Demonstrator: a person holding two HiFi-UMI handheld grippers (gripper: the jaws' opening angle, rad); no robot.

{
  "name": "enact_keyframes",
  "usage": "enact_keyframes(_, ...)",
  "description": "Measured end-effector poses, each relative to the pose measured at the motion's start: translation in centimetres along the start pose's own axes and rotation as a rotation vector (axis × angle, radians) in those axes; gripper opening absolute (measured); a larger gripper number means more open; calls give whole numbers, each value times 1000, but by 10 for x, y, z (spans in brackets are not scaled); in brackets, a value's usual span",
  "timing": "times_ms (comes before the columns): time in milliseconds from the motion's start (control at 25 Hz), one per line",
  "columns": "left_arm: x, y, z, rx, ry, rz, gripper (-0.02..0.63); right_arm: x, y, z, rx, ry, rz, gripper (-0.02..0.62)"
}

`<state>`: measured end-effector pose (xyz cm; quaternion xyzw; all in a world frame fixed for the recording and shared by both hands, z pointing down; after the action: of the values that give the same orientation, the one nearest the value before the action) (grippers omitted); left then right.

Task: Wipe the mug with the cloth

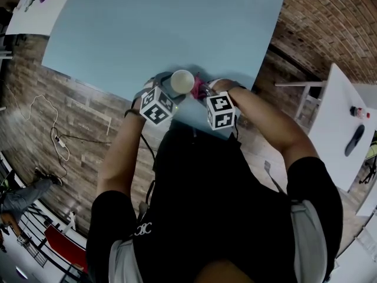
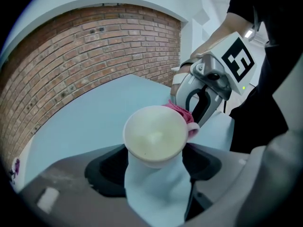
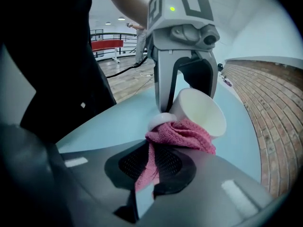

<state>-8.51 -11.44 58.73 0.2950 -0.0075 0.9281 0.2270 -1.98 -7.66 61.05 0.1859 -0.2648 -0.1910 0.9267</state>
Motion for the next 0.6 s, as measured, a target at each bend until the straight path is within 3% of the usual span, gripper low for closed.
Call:
enact_keyframes(280,0,-1,2,-28,-2,-47,371,-7,-12,-26,40,-42,47,40)
enact_keyframes(600,0,-1,3,-70,-32,-143,371,6,-6,2,18,11,82,39)
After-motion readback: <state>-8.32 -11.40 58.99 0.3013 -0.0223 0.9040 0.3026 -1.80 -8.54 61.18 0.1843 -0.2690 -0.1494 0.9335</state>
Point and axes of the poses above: the fingertips, and each gripper's own axes: z forward along the fingers, y to its left, x out of its underside, the point moved 2 cm from there along -z, backward along the fingers, and after that the axes turned 14 degrees about x, right-handed, at the moved point
